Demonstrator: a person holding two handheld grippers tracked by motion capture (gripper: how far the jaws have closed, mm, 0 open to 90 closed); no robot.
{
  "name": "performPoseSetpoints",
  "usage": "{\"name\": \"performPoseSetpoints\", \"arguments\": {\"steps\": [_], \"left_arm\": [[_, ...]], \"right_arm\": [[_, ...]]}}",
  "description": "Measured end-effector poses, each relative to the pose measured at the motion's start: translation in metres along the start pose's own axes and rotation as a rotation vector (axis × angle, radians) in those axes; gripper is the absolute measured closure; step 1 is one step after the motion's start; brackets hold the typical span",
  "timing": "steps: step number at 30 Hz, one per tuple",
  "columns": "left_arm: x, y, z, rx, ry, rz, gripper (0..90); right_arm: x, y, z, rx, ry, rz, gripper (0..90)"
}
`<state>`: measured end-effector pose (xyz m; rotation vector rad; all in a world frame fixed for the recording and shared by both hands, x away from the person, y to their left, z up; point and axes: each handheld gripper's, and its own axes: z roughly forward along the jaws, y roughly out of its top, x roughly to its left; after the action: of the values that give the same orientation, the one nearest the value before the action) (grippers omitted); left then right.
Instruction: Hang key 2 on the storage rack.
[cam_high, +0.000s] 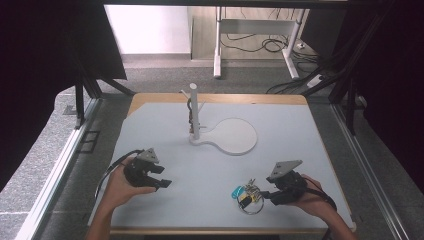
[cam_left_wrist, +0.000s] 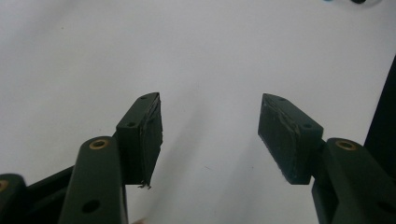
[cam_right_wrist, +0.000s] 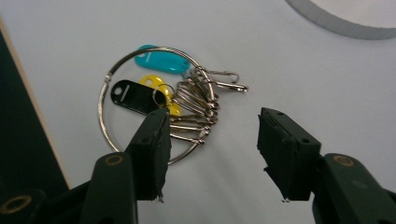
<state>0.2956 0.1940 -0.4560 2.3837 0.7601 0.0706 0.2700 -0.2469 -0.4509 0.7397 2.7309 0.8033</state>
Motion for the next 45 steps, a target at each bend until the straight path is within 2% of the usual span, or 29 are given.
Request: {"name": "performPoseSetpoints", "arguments": {"steps": [3,6,10,12,15,20,24,29,35,42,45], "left_arm": [[-0.001,0.0,0.002,-0.009,0.001,0.008,40.6],[-0.002,0.001,0.002,0.006,0.032,0.008,40.4],[-0.002,0.0,0.004,0.003,0.019,0.019,40.3],[-0.003,0.0,0.005,0.002,0.016,0.014,40.2],[-0.005,-0.002,0.002,-0.02,0.036,0.015,40.2],[-0.007,-0.006,-0.003,-0.032,0.051,0.012,40.0],[-0.004,-0.011,-0.005,-0.058,0.039,-0.03,39.7],[-0.003,-0.015,-0.01,-0.07,0.048,-0.049,39.6],[-0.003,-0.015,-0.01,-0.073,0.054,-0.046,39.6],[-0.003,-0.016,-0.011,-0.08,0.058,-0.047,39.5],[-0.003,-0.016,-0.011,-0.082,0.06,-0.049,39.5]], "right_arm": [[0.005,0.005,0.0,0.014,0.011,0.007,47.9],[0.012,0.01,0.002,0.039,0.033,0.008,50.4],[0.023,0.018,0.005,0.064,0.042,0.01,54.3],[0.028,0.022,0.009,0.075,0.046,0.014,55.3],[0.036,0.028,0.016,0.1,0.051,-0.001,56.4],[0.046,0.034,0.031,0.143,0.098,0.009,59.0],[0.051,0.036,0.039,0.16,0.12,0.009,60.3],[0.055,0.039,0.046,0.175,0.128,0.001,61.3],[0.056,0.041,0.053,0.204,0.117,0.013,64.0],[0.055,0.045,0.06,0.206,0.135,0.034,67.2],[0.057,0.048,0.062,0.225,0.132,0.032,68.2]]}}
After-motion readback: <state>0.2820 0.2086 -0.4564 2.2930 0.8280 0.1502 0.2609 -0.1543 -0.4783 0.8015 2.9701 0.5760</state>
